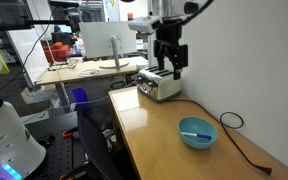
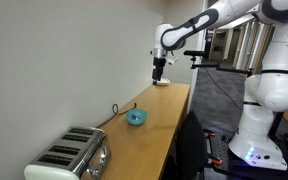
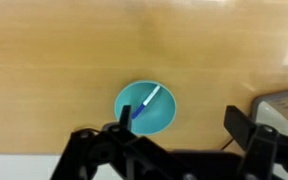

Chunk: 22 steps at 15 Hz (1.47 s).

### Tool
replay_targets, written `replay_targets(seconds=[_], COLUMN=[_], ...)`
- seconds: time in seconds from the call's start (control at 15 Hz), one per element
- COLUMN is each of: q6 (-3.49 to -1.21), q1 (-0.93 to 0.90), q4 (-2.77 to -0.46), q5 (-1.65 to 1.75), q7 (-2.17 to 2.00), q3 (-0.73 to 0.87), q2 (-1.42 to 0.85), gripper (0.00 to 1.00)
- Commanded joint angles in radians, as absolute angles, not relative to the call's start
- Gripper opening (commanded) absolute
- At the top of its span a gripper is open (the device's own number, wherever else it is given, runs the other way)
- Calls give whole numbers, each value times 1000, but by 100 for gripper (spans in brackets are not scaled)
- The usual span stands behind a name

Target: Take the blue pen out of the blue bowl and put it on the table

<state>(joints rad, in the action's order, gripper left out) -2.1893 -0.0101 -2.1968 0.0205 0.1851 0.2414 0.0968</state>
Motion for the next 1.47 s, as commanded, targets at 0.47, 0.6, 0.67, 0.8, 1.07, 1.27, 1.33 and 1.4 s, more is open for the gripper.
replay_targets(seconds=[0.47, 0.6, 0.67, 0.8, 1.07, 1.27, 1.33, 1.4], q6=[-2207, -2221, -2225, -2242, -2242, -2230, -2226, -2224], q1=[139, 154, 157, 154, 160, 163, 166, 168], q4=[-1681, -1651, -1643, -1630, -1587, -1543, -1531, -1518], q5=[-111, -130, -138, -136, -142, -156, -166, -171], q7=[38, 21, 13, -8, -26, -67, -82, -97], q3=[123, 104, 97, 94, 83, 84, 83, 84], q2=[-550, -605, -623, -656, -718, -767, -782, -799], gripper=[100, 100, 100, 100, 100, 100, 100, 100])
